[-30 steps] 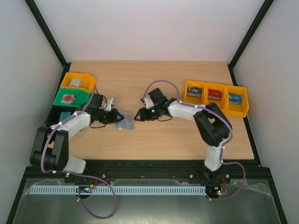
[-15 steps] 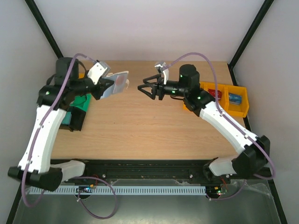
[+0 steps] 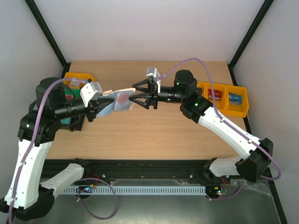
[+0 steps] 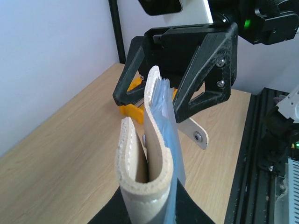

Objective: Take the credit cards out of the card holder

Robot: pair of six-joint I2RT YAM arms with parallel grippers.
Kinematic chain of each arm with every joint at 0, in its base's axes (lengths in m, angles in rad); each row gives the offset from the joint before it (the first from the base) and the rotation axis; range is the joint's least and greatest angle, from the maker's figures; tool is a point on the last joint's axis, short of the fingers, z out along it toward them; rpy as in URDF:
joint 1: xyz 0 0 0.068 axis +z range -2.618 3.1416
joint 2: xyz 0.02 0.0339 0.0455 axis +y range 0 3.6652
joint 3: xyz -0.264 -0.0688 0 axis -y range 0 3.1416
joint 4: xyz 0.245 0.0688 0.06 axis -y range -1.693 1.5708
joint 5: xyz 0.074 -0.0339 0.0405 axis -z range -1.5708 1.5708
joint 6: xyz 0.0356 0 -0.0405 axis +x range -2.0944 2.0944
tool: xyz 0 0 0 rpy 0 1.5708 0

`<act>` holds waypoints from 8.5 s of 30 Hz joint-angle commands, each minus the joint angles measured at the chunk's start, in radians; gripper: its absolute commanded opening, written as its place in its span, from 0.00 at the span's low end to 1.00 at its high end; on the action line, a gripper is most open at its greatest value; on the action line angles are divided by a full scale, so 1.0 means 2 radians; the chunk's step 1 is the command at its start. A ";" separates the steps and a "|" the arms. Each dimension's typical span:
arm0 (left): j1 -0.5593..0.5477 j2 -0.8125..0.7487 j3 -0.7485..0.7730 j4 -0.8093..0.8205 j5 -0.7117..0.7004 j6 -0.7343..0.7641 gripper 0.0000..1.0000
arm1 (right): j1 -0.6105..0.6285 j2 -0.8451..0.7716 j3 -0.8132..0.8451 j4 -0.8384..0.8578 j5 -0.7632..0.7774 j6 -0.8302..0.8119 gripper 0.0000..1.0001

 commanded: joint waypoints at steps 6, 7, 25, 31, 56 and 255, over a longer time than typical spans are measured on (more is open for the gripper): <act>0.000 -0.006 -0.009 0.028 0.039 -0.002 0.02 | -0.001 -0.038 0.008 -0.092 0.011 -0.131 0.70; 0.000 -0.008 -0.011 0.029 0.039 -0.001 0.02 | -0.001 -0.040 0.008 -0.099 0.015 -0.137 0.70; 0.002 -0.019 -0.036 0.053 0.067 -0.018 0.02 | 0.004 -0.009 0.014 -0.046 0.011 -0.077 0.71; 0.001 -0.023 -0.051 0.070 0.074 -0.030 0.02 | 0.015 -0.005 0.009 -0.011 0.015 -0.061 0.71; 0.014 -0.048 -0.116 0.144 0.051 -0.101 0.07 | 0.062 0.043 0.052 0.022 -0.008 -0.021 0.02; 0.124 -0.217 -0.442 0.629 0.212 -0.531 0.32 | 0.101 0.125 0.061 0.049 0.001 0.103 0.02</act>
